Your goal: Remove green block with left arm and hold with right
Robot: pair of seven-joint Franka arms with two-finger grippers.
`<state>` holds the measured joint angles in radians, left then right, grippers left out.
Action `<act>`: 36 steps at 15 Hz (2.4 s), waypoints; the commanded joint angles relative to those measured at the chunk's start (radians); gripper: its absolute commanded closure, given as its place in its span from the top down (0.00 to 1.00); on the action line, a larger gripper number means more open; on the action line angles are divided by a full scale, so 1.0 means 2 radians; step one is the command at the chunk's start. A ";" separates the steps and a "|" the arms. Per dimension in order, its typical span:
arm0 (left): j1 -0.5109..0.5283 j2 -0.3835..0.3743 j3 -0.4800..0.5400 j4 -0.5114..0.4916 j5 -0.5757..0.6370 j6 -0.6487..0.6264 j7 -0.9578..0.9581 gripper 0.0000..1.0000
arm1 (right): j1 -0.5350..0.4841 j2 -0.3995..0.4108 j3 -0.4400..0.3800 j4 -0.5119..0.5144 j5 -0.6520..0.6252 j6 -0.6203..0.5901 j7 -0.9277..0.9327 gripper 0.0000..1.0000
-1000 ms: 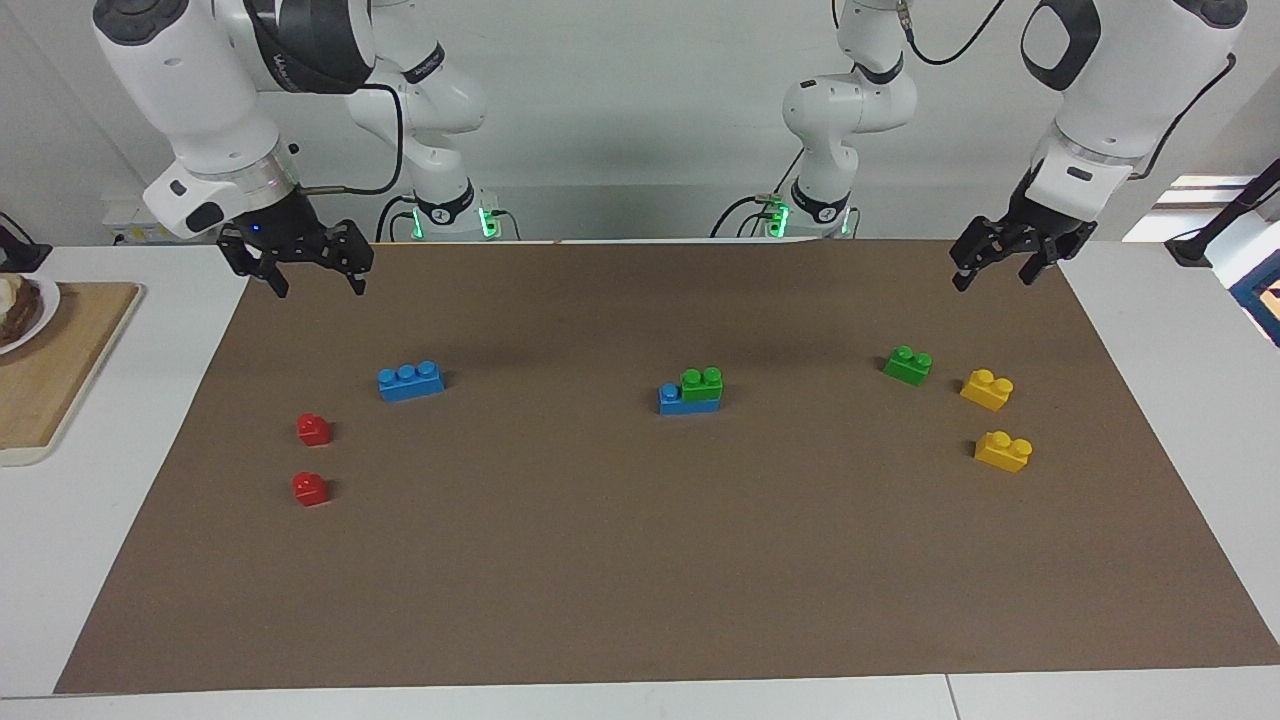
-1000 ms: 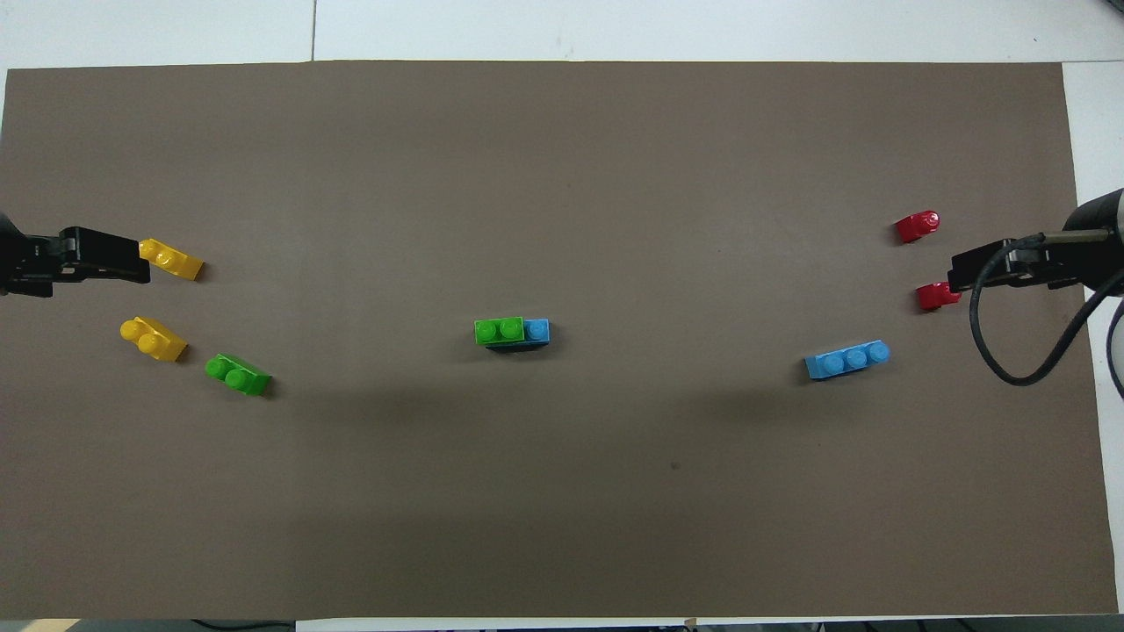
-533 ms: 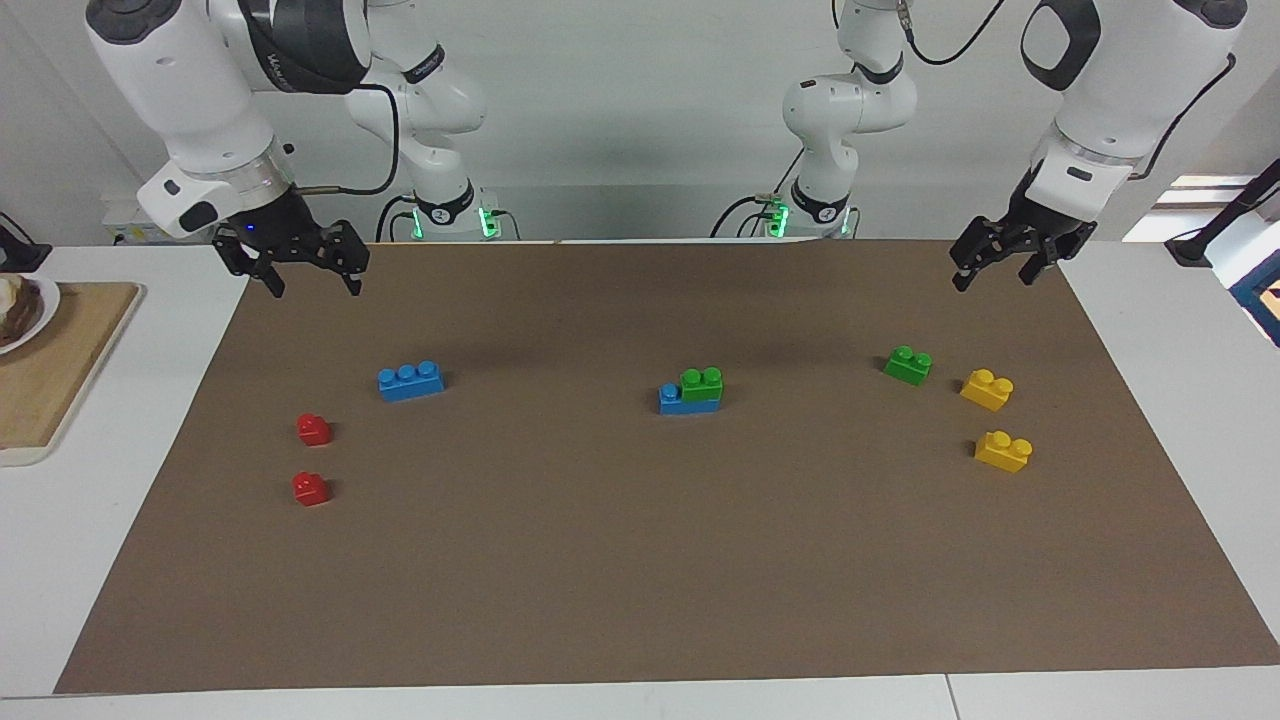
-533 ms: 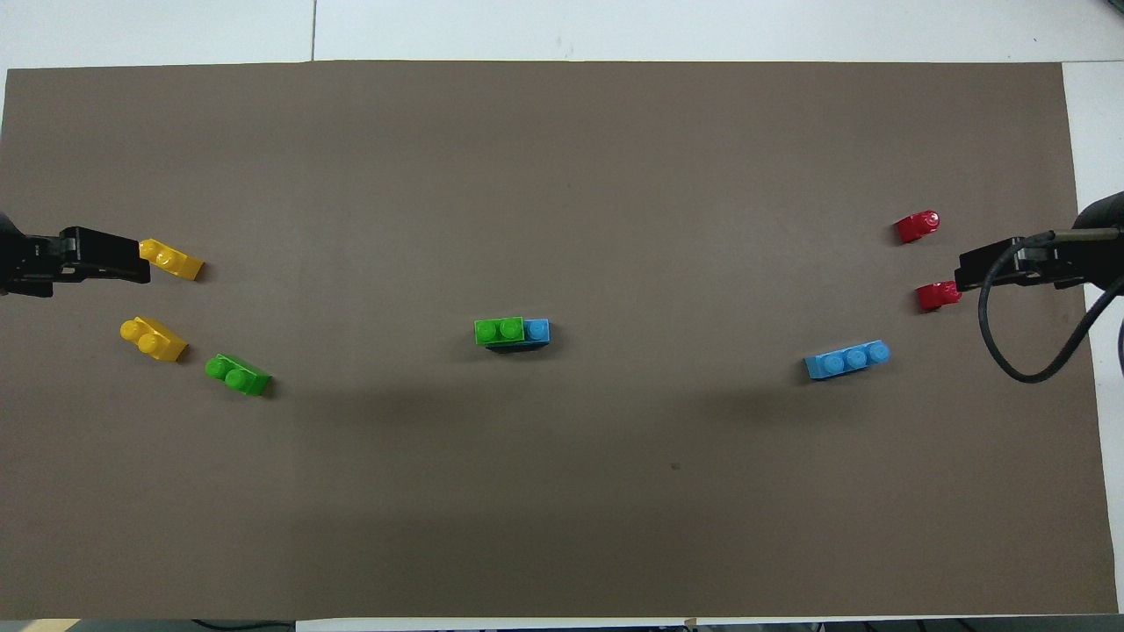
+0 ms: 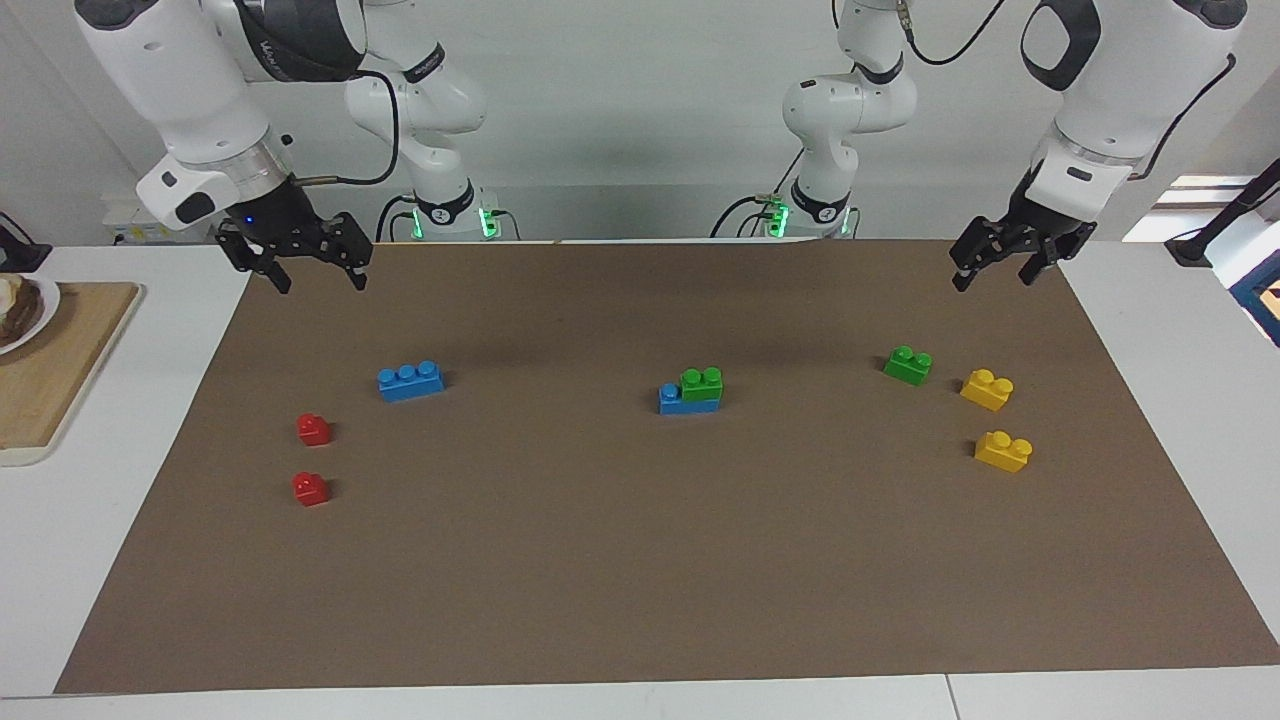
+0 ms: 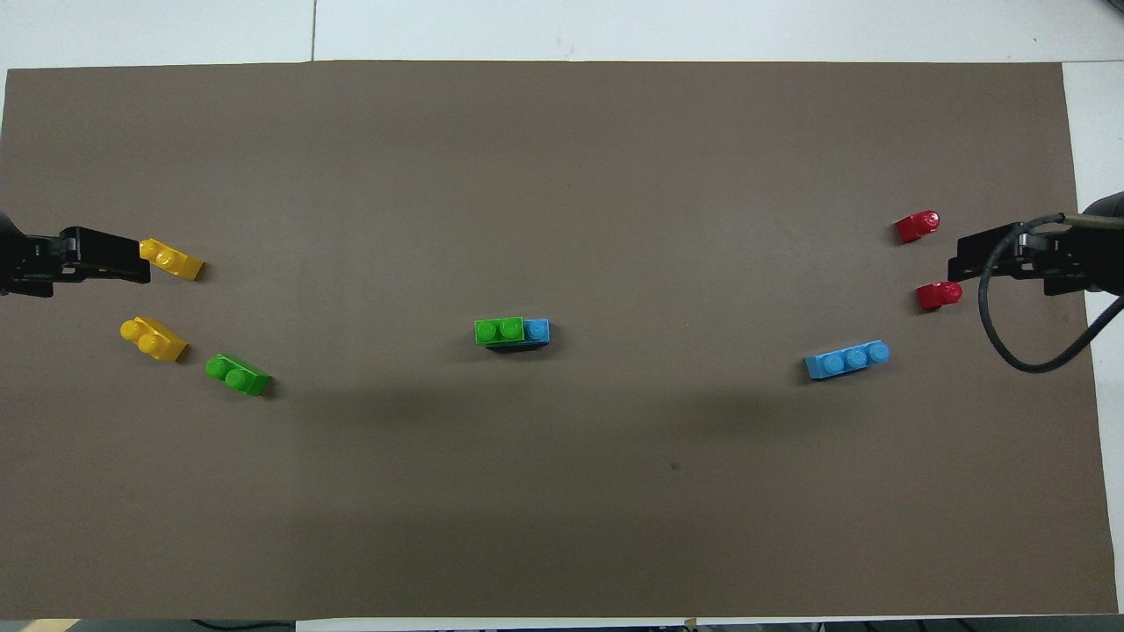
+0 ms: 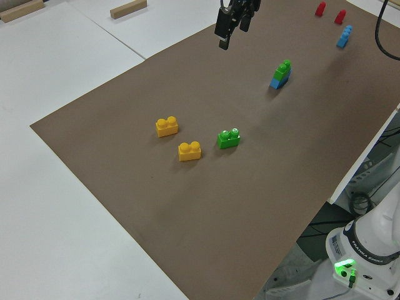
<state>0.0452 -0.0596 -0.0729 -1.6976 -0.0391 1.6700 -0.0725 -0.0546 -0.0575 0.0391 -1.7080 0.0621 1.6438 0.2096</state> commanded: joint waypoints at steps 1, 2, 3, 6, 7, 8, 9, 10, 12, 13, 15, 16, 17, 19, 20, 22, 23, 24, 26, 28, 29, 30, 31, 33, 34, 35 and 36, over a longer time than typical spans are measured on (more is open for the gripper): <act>0.000 0.002 0.001 0.003 -0.003 -0.006 0.004 1.00 | 0.003 -0.001 0.002 -0.013 0.009 0.009 0.108 0.98; 0.001 0.001 0.001 0.002 -0.003 -0.006 0.002 1.00 | 0.002 0.001 0.002 -0.019 0.010 0.012 0.146 0.98; 0.001 0.001 0.001 0.001 -0.003 -0.006 -0.010 1.00 | 0.003 0.003 0.003 -0.024 0.017 0.019 0.185 0.98; -0.005 -0.002 -0.001 -0.013 -0.003 0.010 -0.106 1.00 | 0.012 0.013 0.005 -0.032 0.025 0.023 0.260 0.96; -0.009 -0.003 -0.003 -0.018 -0.004 0.016 -0.149 1.00 | 0.017 0.019 0.004 -0.033 0.032 0.023 0.291 0.96; -0.019 -0.007 -0.002 -0.022 -0.005 0.020 -0.191 1.00 | 0.017 0.026 0.004 -0.033 0.049 0.023 0.337 0.96; -0.026 -0.008 -0.003 -0.028 -0.007 0.023 -0.233 1.00 | 0.017 0.033 0.005 -0.034 0.069 0.023 0.379 0.96; -0.033 -0.012 -0.003 -0.034 -0.008 0.027 -0.276 1.00 | 0.017 0.039 0.004 -0.033 0.089 0.023 0.409 0.96; -0.055 -0.020 -0.003 -0.052 -0.009 0.035 -0.362 1.00 | 0.017 0.050 0.005 -0.034 0.124 0.022 0.437 0.96; -0.064 -0.021 -0.003 -0.058 -0.009 0.046 -0.398 1.00 | 0.017 0.056 0.005 -0.034 0.147 0.021 0.449 0.96; -0.085 -0.025 -0.003 -0.068 -0.009 0.062 -0.485 1.00 | 0.019 0.071 0.005 -0.035 0.192 0.023 0.480 0.96; -0.092 -0.027 -0.003 -0.073 -0.009 0.067 -0.530 1.00 | 0.024 0.079 0.005 -0.035 0.210 0.026 0.496 0.96; -0.101 -0.030 -0.003 -0.083 -0.009 0.084 -0.565 1.00 | 0.035 0.087 0.005 -0.035 0.227 0.038 0.517 0.96; -0.125 -0.031 -0.003 -0.097 -0.010 0.114 -0.644 1.00 | 0.050 0.098 0.005 -0.046 0.279 0.081 0.589 0.96; -0.138 -0.031 -0.003 -0.103 -0.010 0.124 -0.690 1.00 | 0.059 0.107 0.004 -0.046 0.304 0.098 0.614 0.96; -0.157 -0.029 -0.003 -0.111 -0.010 0.146 -0.753 1.00 | 0.088 0.118 0.004 -0.050 0.315 0.125 0.640 0.96; -0.170 -0.023 -0.003 -0.111 -0.010 0.151 -0.782 1.00 | 0.099 0.125 0.004 -0.051 0.323 0.142 0.648 0.96; -0.181 -0.019 -0.003 -0.111 -0.010 0.155 -0.812 1.00 | 0.109 0.128 0.004 -0.057 0.335 0.156 0.651 0.96; -0.200 0.003 -0.002 -0.111 -0.010 0.167 -0.858 1.00 | 0.130 0.132 0.004 -0.075 0.345 0.181 0.653 0.96; -0.214 0.026 -0.002 -0.111 -0.009 0.184 -0.891 1.00 | 0.148 0.130 0.004 -0.092 0.346 0.207 0.653 0.96; -0.223 0.040 -0.002 -0.111 -0.009 0.193 -0.907 1.00 | 0.155 0.131 0.004 -0.099 0.347 0.217 0.652 0.96; -0.226 0.051 -0.002 -0.112 -0.009 0.206 -0.922 1.00 | 0.161 0.132 0.005 -0.105 0.347 0.230 0.651 0.96; -0.227 0.064 -0.002 -0.111 -0.009 0.212 -0.941 1.00 | 0.171 0.132 0.005 -0.112 0.347 0.248 0.651 0.96; -0.239 0.074 -0.001 -0.118 -0.009 0.233 -0.968 1.00 | 0.191 0.129 0.005 -0.125 0.347 0.279 0.651 0.96; -0.240 0.081 -0.001 -0.118 -0.008 0.232 -0.977 1.00 | 0.198 0.132 0.005 -0.127 0.353 0.285 0.651 0.96; -0.248 0.093 -0.001 -0.118 -0.008 0.233 -0.989 1.00 | 0.206 0.137 0.004 -0.131 0.362 0.294 0.650 0.96; -0.255 0.103 -0.001 -0.119 -0.005 0.241 -1.007 1.00 | 0.215 0.141 0.005 -0.135 0.362 0.308 0.650 0.96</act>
<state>-0.4256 0.1217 -0.0919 -1.9208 -0.0440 2.1148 -2.0257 0.3498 0.2218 0.0506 -1.9477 0.7536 2.2088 1.5064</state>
